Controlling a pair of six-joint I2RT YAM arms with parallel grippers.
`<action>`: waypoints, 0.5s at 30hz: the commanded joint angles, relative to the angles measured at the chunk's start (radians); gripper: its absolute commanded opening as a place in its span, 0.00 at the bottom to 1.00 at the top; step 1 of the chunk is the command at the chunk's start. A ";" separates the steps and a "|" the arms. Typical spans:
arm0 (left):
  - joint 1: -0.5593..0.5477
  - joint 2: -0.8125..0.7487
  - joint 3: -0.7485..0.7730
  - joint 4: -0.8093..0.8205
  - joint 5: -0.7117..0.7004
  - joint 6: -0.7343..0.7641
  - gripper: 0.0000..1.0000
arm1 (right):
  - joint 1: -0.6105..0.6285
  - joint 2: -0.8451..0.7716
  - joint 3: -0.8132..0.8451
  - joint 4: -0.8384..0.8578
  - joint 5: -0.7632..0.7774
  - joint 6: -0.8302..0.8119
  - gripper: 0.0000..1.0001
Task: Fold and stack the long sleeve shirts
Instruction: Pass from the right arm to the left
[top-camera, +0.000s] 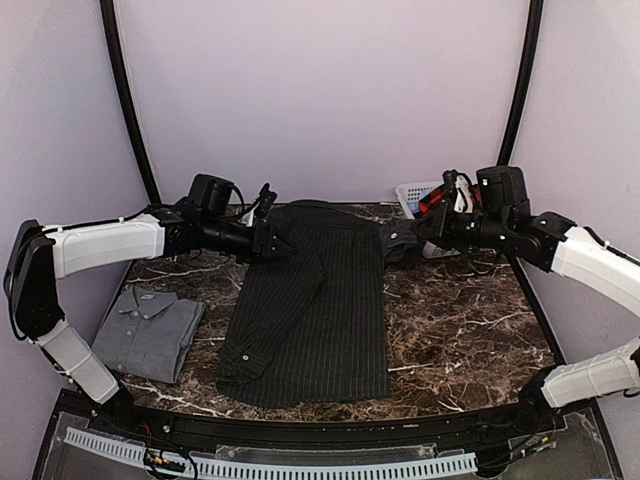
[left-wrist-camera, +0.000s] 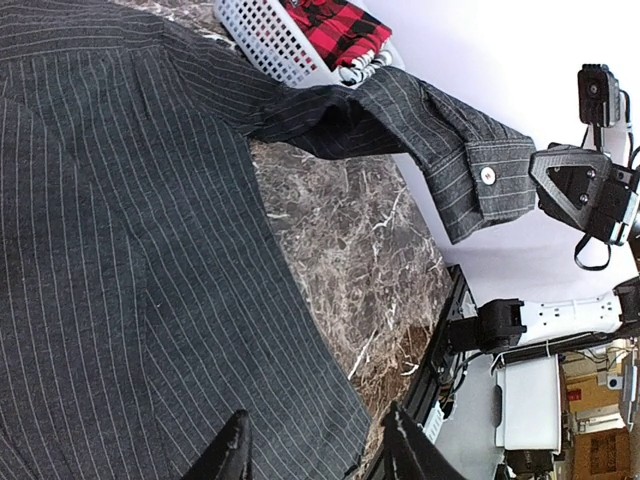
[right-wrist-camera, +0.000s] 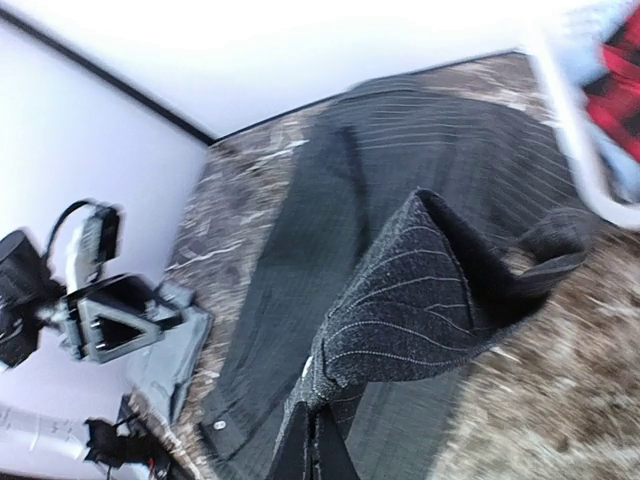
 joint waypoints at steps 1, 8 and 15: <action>-0.005 -0.028 0.038 0.064 0.084 0.047 0.44 | 0.101 0.088 0.102 0.169 -0.074 -0.033 0.00; -0.005 -0.058 0.035 0.021 0.071 0.127 0.47 | 0.205 0.269 0.225 0.157 -0.144 -0.118 0.00; -0.005 -0.100 -0.041 -0.043 -0.014 0.142 0.50 | 0.235 0.306 0.111 0.264 -0.164 -0.034 0.00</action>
